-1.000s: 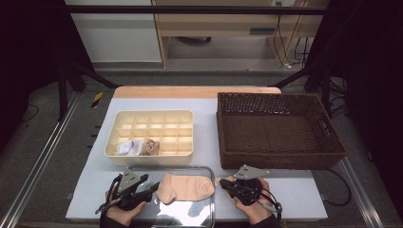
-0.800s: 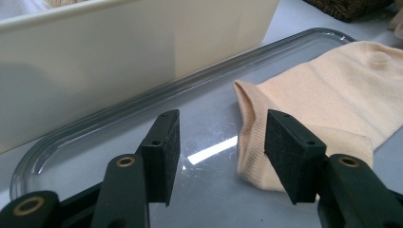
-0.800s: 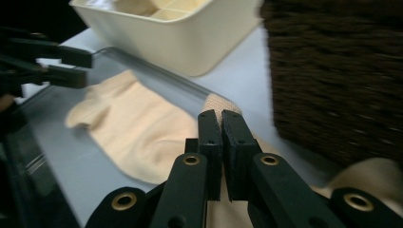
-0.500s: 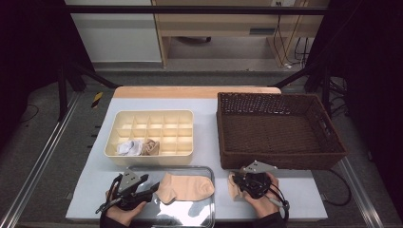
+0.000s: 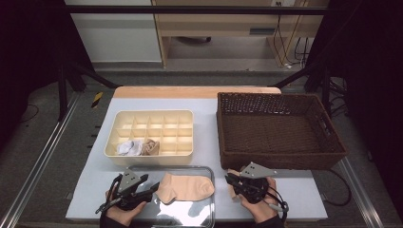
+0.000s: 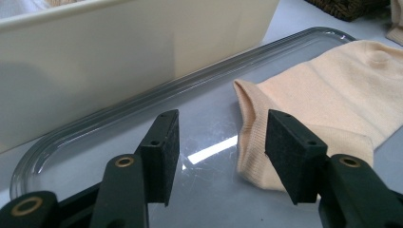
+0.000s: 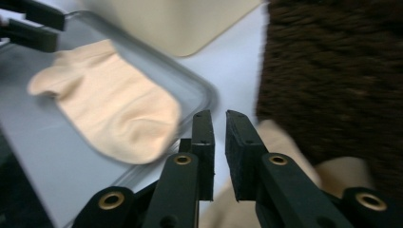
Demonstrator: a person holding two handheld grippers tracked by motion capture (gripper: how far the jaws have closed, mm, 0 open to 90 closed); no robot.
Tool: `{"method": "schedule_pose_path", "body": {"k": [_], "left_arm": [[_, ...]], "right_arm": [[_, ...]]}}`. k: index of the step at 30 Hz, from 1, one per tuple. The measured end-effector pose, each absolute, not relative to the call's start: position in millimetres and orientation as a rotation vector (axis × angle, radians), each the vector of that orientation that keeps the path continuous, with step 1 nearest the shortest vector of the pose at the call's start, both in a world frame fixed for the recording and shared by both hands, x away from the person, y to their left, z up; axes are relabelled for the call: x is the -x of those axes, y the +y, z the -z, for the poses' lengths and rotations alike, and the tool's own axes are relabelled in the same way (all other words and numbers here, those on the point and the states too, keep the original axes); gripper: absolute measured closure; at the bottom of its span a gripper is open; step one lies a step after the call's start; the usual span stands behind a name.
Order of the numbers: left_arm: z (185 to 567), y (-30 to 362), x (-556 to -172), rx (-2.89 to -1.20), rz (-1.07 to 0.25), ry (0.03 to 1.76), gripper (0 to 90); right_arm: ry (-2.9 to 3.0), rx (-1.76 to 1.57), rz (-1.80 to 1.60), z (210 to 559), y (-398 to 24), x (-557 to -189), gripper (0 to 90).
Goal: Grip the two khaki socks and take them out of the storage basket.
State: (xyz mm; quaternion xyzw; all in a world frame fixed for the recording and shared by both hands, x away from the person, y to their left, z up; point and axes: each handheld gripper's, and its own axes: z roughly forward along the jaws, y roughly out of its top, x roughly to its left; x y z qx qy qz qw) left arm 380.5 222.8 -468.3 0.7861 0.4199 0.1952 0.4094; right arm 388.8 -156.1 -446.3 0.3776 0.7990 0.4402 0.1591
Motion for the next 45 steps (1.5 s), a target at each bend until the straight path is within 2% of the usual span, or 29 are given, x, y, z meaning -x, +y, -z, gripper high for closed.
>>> {"method": "schedule_pose_path", "body": {"k": [5,9,13,15,20,22,29,34,42,45], "left_arm": [[468.2,222.8,-380.2,-1.979,-0.491,1.057,45.7],[468.3,222.8,-380.3,-1.976,-0.491,1.059,45.6],[468.2,222.8,-380.1,-1.980,-0.493,1.058,45.6],[468.4,222.5,-380.3,-1.976,-0.491,1.061,45.6],[467.9,223.0,-380.0,-1.978,-0.492,1.060,45.6],[467.8,223.2,-380.1,-1.977,-0.492,1.060,45.6],[467.4,224.3,-380.7,-1.969,-0.493,1.066,45.6],[467.0,225.0,-380.9,-1.967,-0.492,1.065,45.7],[465.6,226.0,-380.5,-1.952,-0.497,1.068,45.9],[465.2,225.9,-380.4,-1.948,-0.498,1.068,45.9]], "right_arm": [[2.362,-1.118,-1.146,464.5,-146.7,-392.2,81.8],[2.359,-1.157,-1.029,473.8,-150.0,-397.2,70.8],[2.359,-1.172,-1.011,478.0,-151.6,-397.0,68.3],[2.361,-1.160,-1.001,478.4,-150.7,-396.4,70.4],[2.338,-1.165,-0.952,478.3,-149.0,-395.7,85.9],[2.337,-1.195,-0.959,477.6,-149.9,-396.3,88.1],[2.307,-1.188,-1.211,461.0,-154.3,-394.2,88.6],[2.329,-1.094,-1.405,448.8,-138.6,-385.1,88.4],[2.481,-0.991,-1.414,464.0,-99.6,-381.2,87.9],[2.513,-0.992,-1.382,470.8,-95.1,-382.4,84.0]]}}
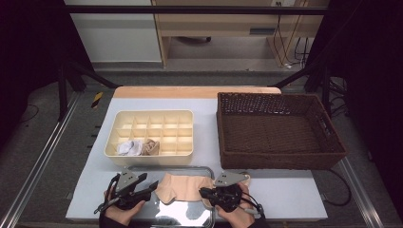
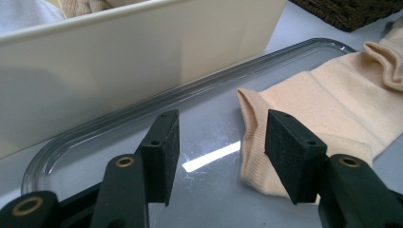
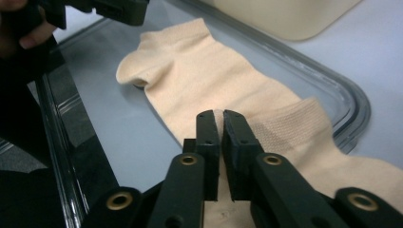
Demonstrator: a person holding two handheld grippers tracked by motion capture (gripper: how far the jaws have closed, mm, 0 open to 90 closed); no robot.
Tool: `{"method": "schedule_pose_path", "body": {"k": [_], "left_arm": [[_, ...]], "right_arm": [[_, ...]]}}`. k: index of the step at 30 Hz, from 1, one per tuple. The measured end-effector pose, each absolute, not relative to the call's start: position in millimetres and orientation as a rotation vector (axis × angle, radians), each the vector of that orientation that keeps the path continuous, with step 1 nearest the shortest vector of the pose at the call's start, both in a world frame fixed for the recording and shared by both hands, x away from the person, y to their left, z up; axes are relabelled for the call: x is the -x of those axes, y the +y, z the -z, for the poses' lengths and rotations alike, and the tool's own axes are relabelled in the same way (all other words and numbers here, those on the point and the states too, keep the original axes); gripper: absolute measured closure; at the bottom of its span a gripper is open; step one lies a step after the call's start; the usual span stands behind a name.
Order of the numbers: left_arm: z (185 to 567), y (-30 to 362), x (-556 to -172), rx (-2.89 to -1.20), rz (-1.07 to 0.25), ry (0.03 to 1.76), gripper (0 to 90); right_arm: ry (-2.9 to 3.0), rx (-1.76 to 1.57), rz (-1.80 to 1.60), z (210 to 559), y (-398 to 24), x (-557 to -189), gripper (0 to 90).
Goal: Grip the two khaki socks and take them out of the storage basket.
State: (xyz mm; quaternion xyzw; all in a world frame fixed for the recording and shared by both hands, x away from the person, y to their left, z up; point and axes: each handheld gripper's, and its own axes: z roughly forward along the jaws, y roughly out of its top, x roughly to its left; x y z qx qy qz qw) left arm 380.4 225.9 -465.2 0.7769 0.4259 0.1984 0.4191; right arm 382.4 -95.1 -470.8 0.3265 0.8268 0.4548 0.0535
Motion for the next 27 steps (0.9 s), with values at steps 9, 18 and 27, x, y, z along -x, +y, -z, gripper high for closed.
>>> {"method": "schedule_pose_path", "body": {"k": [9,18,27], "left_arm": [[455.8,225.1,-378.5,-1.916,-0.491,1.048,45.9],[438.5,217.3,-376.3,-1.900,-0.511,1.000,45.7],[428.0,189.8,-375.3,-1.914,-0.489,0.931,45.8]], "right_arm": [[2.395,-1.017,-1.448,459.0,-114.5,-385.7,70.2],[2.264,-1.103,-1.388,451.2,-161.1,-391.5,65.1],[2.232,-1.159,-1.304,455.1,-185.9,-397.8,67.2]]}}
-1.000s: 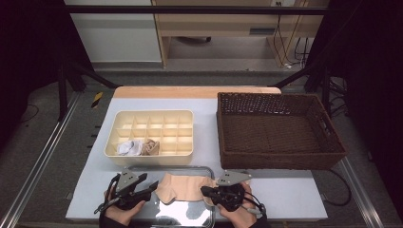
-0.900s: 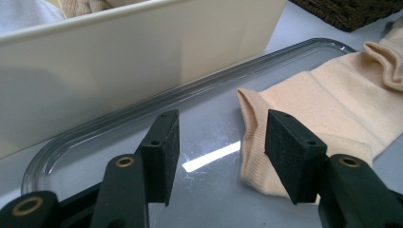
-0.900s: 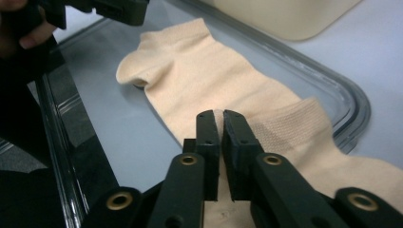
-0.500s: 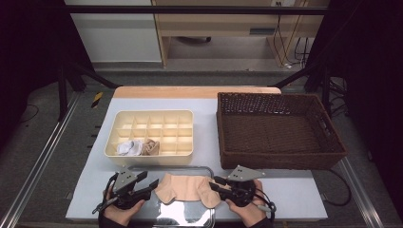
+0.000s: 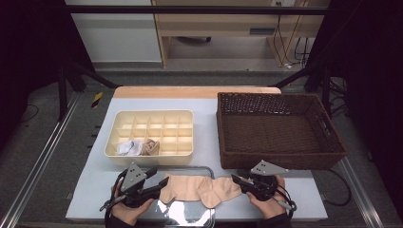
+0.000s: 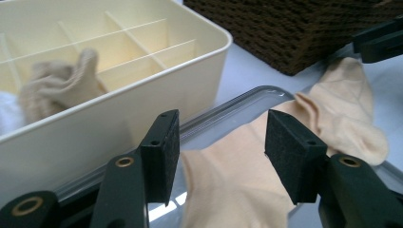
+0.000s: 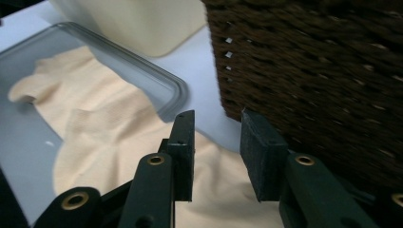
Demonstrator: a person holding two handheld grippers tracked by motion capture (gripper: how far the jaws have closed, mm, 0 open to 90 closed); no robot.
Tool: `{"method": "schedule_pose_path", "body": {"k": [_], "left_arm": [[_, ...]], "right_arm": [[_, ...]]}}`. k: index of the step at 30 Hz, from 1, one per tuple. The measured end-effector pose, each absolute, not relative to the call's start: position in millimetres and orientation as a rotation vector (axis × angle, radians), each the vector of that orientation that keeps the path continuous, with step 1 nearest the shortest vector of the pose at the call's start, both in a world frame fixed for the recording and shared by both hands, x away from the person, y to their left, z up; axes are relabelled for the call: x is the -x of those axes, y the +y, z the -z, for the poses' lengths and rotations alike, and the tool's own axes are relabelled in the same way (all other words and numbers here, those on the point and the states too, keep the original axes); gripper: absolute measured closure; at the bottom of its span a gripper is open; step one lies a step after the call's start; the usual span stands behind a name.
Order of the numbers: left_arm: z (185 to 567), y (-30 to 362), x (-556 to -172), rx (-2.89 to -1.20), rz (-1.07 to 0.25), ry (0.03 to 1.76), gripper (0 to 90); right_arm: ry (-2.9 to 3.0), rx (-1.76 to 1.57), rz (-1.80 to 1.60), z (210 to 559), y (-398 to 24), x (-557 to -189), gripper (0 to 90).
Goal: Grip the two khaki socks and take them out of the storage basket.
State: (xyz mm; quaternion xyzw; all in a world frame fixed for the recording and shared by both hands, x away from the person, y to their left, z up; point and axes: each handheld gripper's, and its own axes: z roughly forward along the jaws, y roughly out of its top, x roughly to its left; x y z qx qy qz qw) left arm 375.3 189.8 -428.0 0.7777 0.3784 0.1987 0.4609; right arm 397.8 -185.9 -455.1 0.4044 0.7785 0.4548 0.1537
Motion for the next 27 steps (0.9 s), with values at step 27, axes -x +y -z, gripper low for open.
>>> {"method": "schedule_pose_path", "body": {"k": [27], "left_arm": [[451.8,101.1,-376.9,-2.058,-0.398,0.826,55.3]], "right_arm": [[2.189,-1.323,-1.085,476.0,-218.8,-411.0,67.3]]}}
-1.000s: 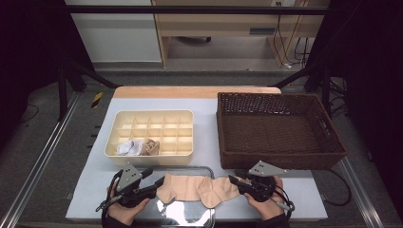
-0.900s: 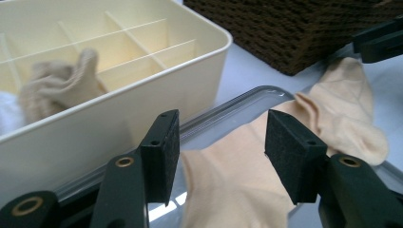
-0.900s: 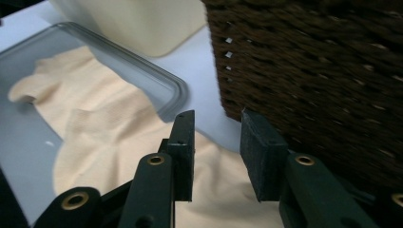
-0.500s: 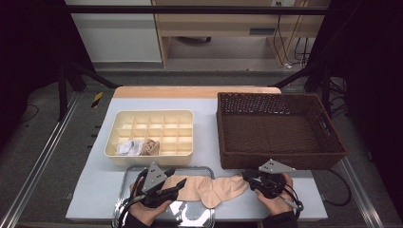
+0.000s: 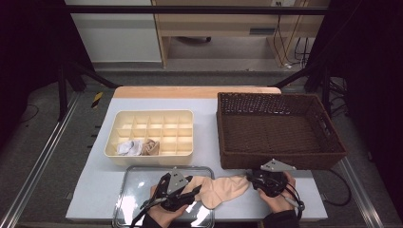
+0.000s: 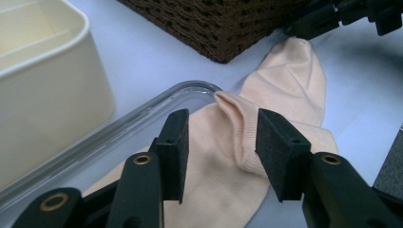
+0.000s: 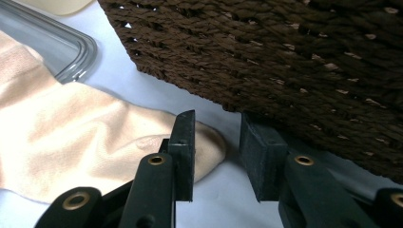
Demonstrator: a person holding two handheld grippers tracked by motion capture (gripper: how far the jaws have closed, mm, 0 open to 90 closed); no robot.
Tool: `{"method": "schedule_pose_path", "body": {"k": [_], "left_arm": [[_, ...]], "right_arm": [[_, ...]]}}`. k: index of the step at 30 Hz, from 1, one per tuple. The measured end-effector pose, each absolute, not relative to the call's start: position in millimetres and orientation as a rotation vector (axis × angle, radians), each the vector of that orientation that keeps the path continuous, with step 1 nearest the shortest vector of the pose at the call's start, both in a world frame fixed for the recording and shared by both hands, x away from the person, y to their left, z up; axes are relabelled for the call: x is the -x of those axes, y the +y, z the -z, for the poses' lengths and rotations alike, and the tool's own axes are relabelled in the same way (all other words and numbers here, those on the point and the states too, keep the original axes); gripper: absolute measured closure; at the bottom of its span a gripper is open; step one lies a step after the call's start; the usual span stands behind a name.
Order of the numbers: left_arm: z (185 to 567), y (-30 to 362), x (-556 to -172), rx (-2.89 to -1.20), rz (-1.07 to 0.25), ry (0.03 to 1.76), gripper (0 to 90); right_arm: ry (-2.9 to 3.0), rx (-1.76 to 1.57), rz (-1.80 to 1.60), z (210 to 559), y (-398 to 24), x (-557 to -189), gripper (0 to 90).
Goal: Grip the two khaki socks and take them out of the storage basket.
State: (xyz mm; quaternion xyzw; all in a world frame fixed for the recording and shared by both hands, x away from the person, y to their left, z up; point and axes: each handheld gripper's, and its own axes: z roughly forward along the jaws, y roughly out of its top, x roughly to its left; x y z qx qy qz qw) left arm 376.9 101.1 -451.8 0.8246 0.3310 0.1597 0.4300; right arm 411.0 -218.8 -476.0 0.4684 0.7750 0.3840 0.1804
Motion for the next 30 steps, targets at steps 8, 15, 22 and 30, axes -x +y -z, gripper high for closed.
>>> {"method": "schedule_pose_path", "body": {"k": [8,15,22,30], "left_arm": [[465.5,95.1,-379.9,-2.107,-0.350,0.833,64.7],[472.3,90.6,-379.9,-2.137,-0.306,0.826,80.6],[466.5,97.8,-378.2,-2.103,-0.273,0.818,89.5],[447.3,120.5,-375.1,-2.049,-0.254,0.822,89.8]], "right_arm": [[2.249,-1.308,-1.037,482.7,-213.6,-409.3,70.0],[2.276,-1.311,-1.061,482.0,-210.4,-406.9,85.5],[2.281,-1.309,-1.092,473.5,-209.4,-402.0,86.6],[2.241,-1.282,-1.185,448.6,-206.9,-390.1,86.5]]}}
